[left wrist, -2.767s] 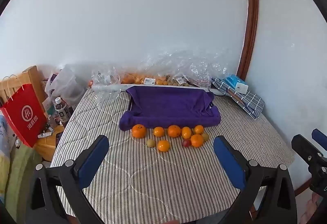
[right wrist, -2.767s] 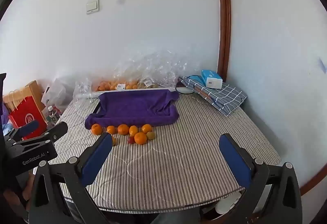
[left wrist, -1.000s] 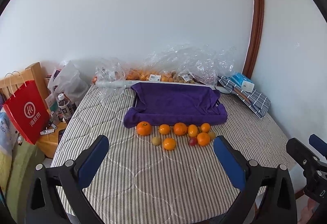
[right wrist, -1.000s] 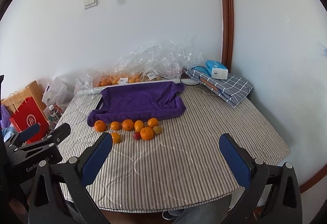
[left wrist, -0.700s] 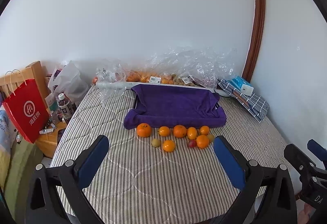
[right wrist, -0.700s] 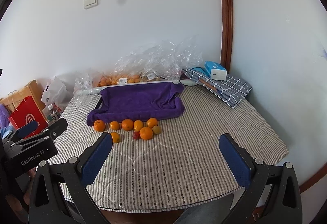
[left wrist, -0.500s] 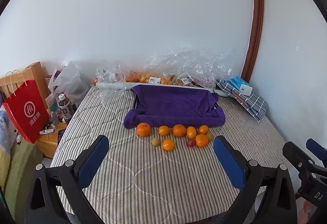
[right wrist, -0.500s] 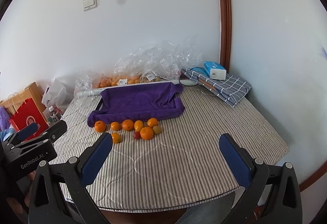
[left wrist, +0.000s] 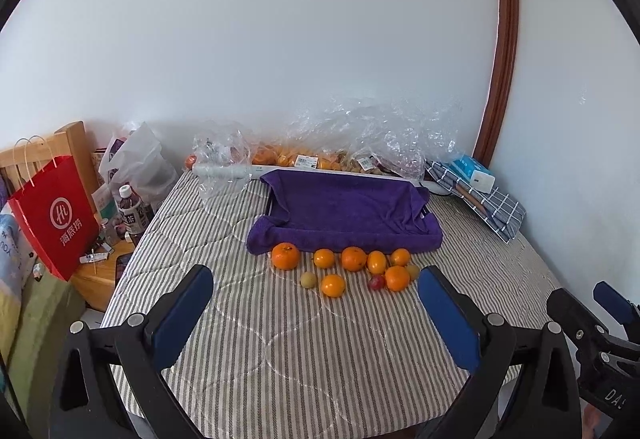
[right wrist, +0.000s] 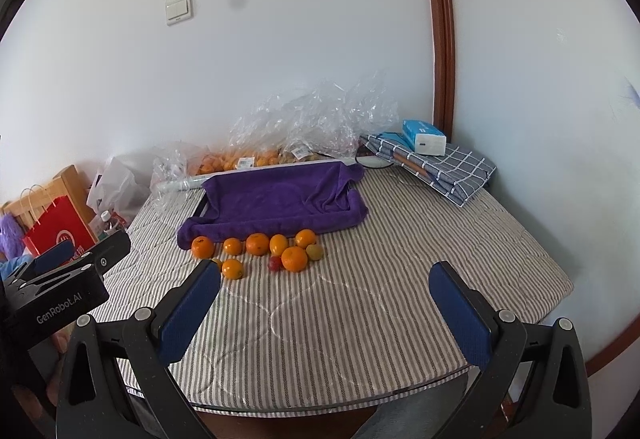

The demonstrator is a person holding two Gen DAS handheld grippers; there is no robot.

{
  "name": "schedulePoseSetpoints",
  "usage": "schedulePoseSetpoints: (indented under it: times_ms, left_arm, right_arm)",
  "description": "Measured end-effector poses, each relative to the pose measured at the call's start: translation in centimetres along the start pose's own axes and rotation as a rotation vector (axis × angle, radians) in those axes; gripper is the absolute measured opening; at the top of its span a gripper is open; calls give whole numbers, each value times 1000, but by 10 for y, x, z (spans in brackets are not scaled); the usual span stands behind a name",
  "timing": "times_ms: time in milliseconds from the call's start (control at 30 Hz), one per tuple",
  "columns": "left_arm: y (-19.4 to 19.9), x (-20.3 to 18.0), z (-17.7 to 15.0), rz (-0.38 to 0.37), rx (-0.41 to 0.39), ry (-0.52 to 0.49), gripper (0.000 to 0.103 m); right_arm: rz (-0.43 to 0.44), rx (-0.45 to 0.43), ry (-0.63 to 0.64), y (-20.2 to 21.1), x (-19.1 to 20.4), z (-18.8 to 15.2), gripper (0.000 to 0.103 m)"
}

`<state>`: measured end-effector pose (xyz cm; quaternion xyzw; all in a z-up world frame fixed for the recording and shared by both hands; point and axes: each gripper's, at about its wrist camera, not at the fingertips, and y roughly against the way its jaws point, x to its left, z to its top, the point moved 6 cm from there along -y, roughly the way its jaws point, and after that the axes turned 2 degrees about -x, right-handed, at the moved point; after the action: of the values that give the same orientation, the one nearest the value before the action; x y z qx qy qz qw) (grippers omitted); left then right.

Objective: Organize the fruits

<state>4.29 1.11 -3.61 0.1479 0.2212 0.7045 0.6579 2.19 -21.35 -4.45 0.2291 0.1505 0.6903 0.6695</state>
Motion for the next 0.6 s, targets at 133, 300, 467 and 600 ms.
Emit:
schedulePoseSetpoints:
  times_ms: [133, 300, 467, 600]
  left_arm:
    - [-4, 1, 1, -5, 6, 17, 103]
    - [-10, 6, 2, 8, 3, 25, 103]
    - [-15, 8, 6, 11, 0, 34, 103]
    - [-22, 8, 13, 10, 3, 33, 103]
  right_arm:
    - [0, 12, 18, -5, 2, 0, 102]
    - [-5, 7, 18, -8, 1, 2, 102]
    - [2, -16, 29, -11, 3, 6, 102]
    - [16, -41, 34, -14, 6, 14, 102]
